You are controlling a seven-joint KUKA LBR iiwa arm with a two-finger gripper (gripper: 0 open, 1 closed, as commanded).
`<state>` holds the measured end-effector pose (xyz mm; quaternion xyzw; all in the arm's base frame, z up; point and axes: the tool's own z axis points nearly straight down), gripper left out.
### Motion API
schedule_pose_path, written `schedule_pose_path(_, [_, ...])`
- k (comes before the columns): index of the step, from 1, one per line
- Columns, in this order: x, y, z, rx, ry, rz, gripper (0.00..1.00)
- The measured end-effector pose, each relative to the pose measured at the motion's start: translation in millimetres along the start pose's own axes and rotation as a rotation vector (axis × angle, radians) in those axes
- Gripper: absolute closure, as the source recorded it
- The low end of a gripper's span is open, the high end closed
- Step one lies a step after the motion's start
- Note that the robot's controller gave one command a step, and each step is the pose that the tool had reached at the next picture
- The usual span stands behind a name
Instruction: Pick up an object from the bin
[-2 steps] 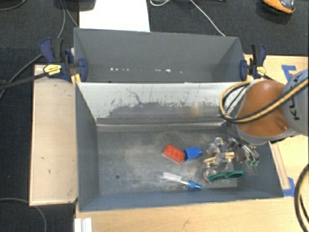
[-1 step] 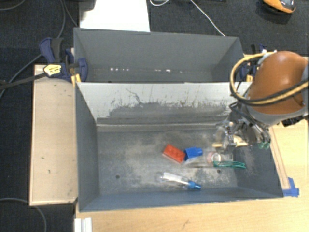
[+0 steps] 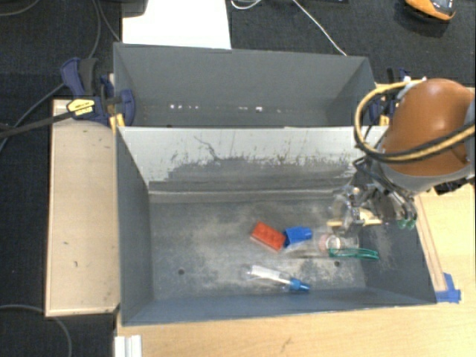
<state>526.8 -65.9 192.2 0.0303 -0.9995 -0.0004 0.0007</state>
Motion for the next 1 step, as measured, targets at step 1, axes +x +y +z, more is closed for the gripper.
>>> schedule_pose_path(1, [1.6,-24.1,-125.7,0.000,-0.004,0.016,1.00])
